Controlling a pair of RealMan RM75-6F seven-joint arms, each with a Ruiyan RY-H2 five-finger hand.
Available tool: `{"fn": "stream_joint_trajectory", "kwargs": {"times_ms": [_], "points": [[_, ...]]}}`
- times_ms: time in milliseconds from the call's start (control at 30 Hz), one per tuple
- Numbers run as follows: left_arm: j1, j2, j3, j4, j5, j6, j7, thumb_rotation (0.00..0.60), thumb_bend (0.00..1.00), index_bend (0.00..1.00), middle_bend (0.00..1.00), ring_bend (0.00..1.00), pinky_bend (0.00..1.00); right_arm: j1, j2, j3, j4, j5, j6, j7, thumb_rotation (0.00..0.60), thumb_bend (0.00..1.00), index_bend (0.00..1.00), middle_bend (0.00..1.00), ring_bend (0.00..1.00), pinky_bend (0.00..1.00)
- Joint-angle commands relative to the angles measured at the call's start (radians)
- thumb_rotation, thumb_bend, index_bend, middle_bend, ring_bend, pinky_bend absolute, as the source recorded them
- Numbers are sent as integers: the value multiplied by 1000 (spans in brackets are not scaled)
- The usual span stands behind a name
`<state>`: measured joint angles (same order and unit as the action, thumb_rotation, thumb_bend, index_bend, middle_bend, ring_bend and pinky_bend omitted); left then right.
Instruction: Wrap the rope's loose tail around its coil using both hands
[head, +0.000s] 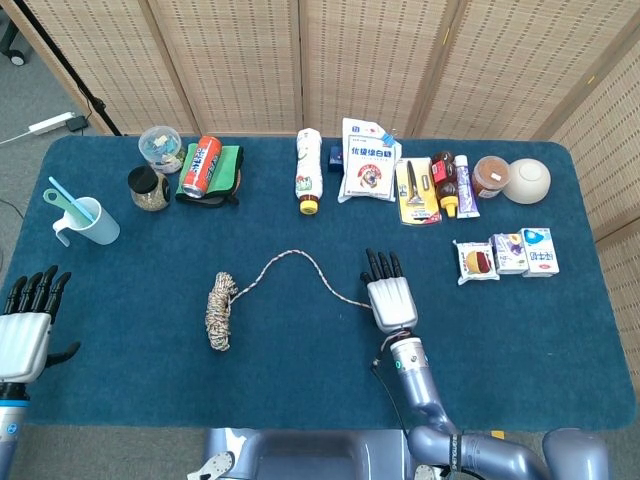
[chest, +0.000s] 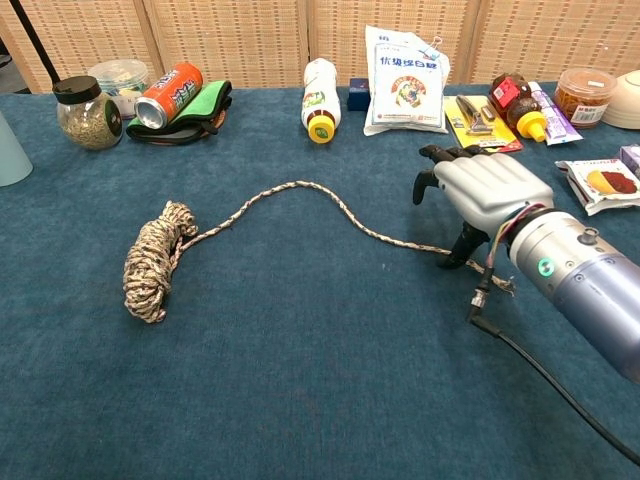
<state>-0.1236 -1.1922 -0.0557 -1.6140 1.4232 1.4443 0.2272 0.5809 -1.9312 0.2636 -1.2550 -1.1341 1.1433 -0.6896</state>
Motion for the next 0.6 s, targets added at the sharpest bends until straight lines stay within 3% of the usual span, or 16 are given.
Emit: {"fn": "stream_joint_trajectory", "kwargs": {"times_ms": [33, 200, 367, 600], "points": [[0, 1, 0, 0, 0, 0, -2, 600, 113, 0, 0, 0, 0, 1, -1, -2, -6, 7, 0, 2, 600, 0, 333, 0, 0, 0], [-1, 3, -1, 0, -1, -1, -6, 600, 113, 0, 0, 0, 0, 11, -10, -1, 1, 19, 1, -1, 600, 5, 403, 0, 0, 0], [-1, 4, -2, 1, -3, -3, -9, 600, 113, 0, 0, 0, 0, 16, -13, 0, 5, 30, 1, 0, 600, 132, 457, 0, 0, 0], [-3, 5, -1, 0, -6, -9, -10, 600, 113, 0, 0, 0, 0, 26, -4, 1, -12, 74, -18, -30, 600, 222, 457, 0, 0, 0]]}}
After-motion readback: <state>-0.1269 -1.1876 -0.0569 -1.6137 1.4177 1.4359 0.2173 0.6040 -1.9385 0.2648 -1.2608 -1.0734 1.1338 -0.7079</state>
